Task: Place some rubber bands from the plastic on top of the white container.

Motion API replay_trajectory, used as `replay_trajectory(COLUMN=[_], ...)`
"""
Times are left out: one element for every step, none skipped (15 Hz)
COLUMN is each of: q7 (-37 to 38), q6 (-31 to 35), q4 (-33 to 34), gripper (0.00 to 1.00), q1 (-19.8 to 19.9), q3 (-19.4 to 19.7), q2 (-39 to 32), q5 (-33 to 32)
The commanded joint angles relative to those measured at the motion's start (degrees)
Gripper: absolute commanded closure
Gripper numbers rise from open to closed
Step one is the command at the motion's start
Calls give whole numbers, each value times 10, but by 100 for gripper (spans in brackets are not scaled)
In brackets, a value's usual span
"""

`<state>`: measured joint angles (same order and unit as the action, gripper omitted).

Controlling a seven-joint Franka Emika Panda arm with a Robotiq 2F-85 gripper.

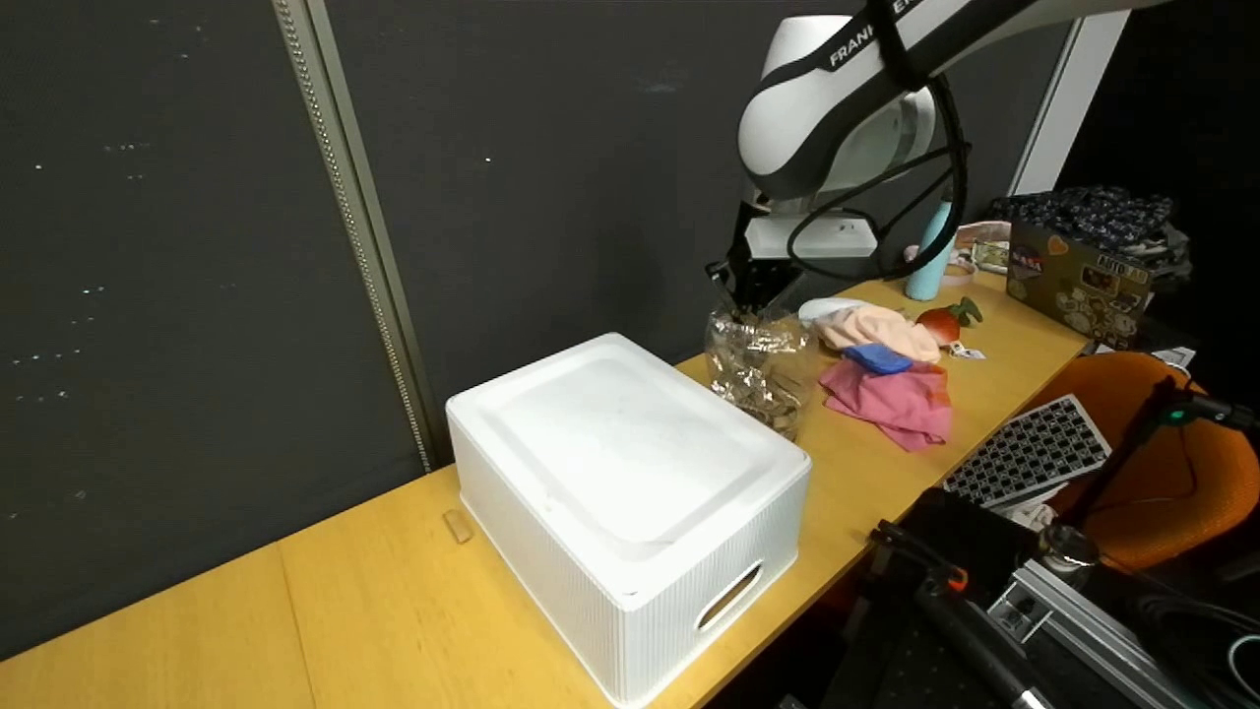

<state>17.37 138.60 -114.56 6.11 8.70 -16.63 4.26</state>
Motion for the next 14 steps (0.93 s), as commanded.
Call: replay_trajectory(q7=[-5,-3,-4,-2,-3,-4,-1,-2,-1,-2,-3,0,0,0], q6=[-14,-17,-17,-22,-32,-38,-49,-56,-65,-71,-82,-92,-102,-114], q4=[-5,-2,0,4,9,13,18,22,28,35,43,54,64,78], gripper=[97,97,97,97,97,97,97,97,97,97,97,97,97,97], q1=[-6,-8,-10,-11,-13,-14,-16,-17,-19,-20,-22,-24,-26,-28], q3=[-2,-3,-4,-5,-7,-9,-10,-12,-13,-15,-17,-19,-21,-24], q2=[36,41,45,49,54,57,61,62,64,64,65,65,65,62], q5=[-4,-5,-7,-7,-6,-5,-7,-6,-7,-7,-6,-7,-8,-8])
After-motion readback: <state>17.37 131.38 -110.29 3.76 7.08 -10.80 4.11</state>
